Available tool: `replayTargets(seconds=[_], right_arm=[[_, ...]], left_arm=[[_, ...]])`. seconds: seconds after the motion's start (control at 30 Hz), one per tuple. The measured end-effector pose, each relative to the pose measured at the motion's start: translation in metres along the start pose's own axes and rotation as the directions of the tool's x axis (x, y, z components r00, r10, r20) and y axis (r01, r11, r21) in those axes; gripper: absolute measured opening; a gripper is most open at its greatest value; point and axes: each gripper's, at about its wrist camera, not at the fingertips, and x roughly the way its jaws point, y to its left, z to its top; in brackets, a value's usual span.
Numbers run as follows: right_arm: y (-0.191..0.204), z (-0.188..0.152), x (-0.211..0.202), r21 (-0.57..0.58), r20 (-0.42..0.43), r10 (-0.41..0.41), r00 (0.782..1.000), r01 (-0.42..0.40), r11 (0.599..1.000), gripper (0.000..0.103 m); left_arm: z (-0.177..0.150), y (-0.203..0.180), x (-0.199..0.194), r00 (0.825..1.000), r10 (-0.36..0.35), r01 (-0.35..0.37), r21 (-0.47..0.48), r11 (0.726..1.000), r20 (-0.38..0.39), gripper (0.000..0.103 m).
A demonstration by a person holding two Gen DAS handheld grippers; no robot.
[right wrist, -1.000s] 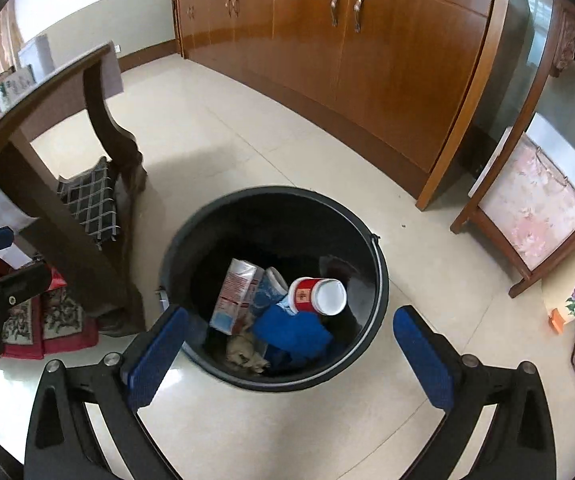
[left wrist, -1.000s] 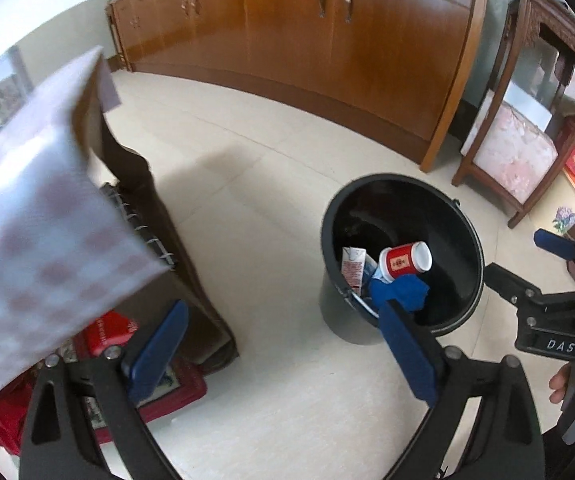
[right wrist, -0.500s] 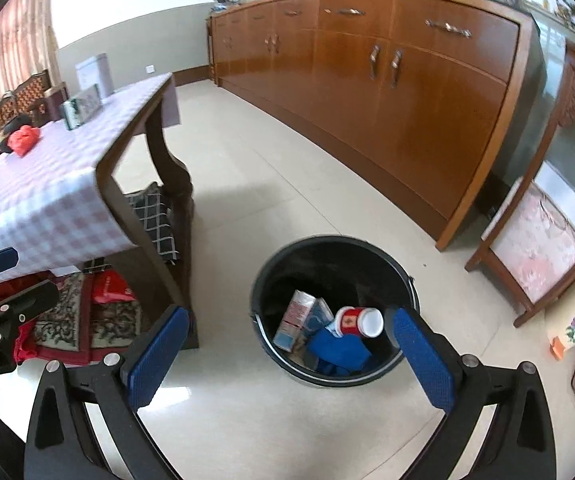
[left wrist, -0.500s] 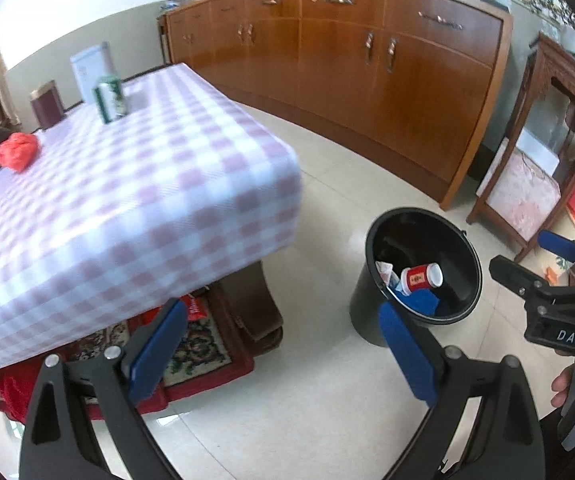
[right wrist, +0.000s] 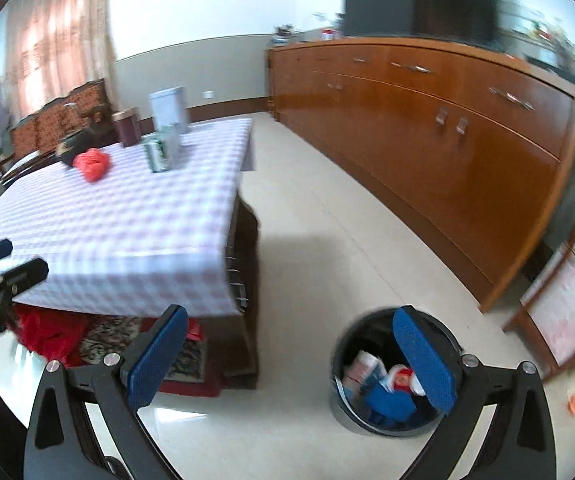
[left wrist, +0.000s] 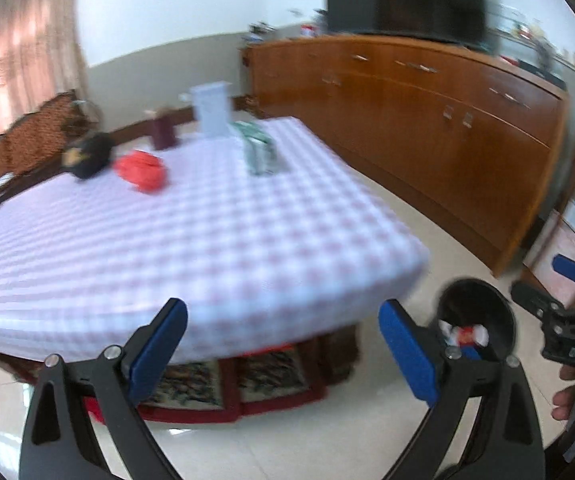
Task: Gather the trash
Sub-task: 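Move both tools back from the bucket to the table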
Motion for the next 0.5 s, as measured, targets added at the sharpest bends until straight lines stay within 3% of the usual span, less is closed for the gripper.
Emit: replayTargets(seconds=[0.2, 0.3, 0.5], right_arm=[[0.045, 0.029, 0.015, -0.063, 0.018, 0.087, 0.996, -0.086, 0.994, 0.103], [0.069, 0.044, 0.026, -0.104, 0.006, 0.058, 0.998, -0.057, 0.993, 0.103], [0.103, 0.073, 0.051, -0.133, -0.014, 0.09, 0.996, -0.091, 0.987, 0.103]], left_arm=[[0.009, 0.05, 0.004, 0.997, 0.077, -0.076, -0.055, 0.996, 0.026, 0.097], [0.014, 0.076, 0.007, 0.994, 0.107, -0.104, -0.078, 0.992, 0.033, 0.097], [0.023, 0.107, 0.017, 0.99, 0.142, -0.139, -0.116, 0.984, 0.024, 0.097]])
